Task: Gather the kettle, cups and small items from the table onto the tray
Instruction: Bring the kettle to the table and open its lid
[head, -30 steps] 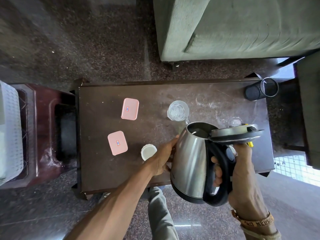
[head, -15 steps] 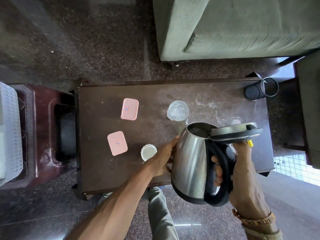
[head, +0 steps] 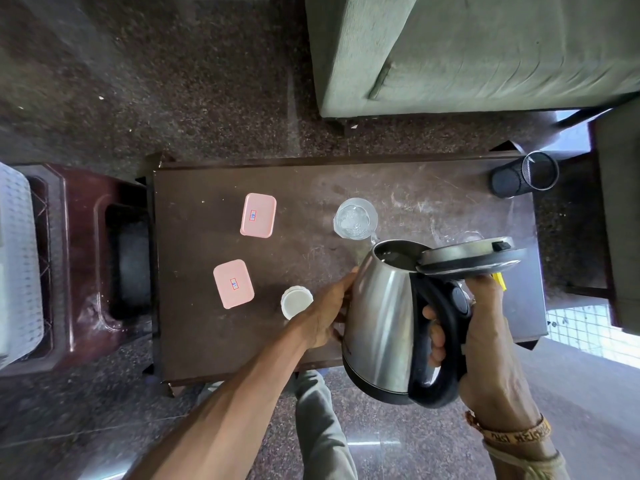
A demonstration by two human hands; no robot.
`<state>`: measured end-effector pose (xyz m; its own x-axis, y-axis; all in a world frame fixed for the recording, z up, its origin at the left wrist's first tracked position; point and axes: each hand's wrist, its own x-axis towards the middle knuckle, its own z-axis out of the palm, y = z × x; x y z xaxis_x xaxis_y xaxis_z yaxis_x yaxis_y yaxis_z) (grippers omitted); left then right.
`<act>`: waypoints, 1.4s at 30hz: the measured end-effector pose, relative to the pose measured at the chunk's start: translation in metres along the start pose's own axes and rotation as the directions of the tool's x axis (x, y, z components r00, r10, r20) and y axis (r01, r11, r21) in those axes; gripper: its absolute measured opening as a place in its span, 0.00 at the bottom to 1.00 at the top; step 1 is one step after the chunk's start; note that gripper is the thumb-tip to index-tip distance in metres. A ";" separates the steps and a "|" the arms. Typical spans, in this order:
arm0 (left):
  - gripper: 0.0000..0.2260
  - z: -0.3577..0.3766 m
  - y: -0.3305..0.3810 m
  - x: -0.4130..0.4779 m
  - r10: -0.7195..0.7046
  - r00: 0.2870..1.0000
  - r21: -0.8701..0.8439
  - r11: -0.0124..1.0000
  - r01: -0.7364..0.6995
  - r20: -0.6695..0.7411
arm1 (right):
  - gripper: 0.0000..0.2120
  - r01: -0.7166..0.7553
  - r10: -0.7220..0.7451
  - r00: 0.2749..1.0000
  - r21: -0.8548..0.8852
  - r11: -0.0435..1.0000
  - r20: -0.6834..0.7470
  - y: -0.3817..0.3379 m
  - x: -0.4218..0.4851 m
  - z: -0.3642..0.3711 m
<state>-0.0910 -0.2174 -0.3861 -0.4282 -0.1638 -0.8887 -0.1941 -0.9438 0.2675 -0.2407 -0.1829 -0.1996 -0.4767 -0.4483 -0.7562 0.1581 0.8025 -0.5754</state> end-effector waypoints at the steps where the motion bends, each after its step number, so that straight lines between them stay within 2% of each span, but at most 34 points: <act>1: 0.29 0.000 0.000 0.000 0.001 1.000 0.003 1.000 -0.001 0.003 | 0.36 0.000 0.000 1.000 0.002 1.000 0.005 -0.001 0.000 0.000; 12: 0.29 0.002 0.004 0.002 -0.003 1.000 0.008 1.000 0.003 0.002 | 0.36 -0.017 0.017 1.000 0.001 1.000 0.003 -0.004 0.001 0.001; 28: 0.36 0.005 0.005 -0.006 -0.007 1.000 0.007 1.000 0.008 -0.023 | 0.37 -0.007 0.007 1.000 -0.006 1.000 0.001 -0.004 0.001 0.001; 42: 0.29 0.004 0.004 -0.002 0.004 1.000 -0.002 1.000 -0.004 -0.003 | 0.37 -0.012 0.012 1.000 0.001 1.000 0.012 -0.004 0.001 0.000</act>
<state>-0.0939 -0.2195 -0.3815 -0.4265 -0.1688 -0.8886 -0.1901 -0.9438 0.2705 -0.2420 -0.1863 -0.1980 -0.4642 -0.4437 -0.7666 0.1646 0.8072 -0.5668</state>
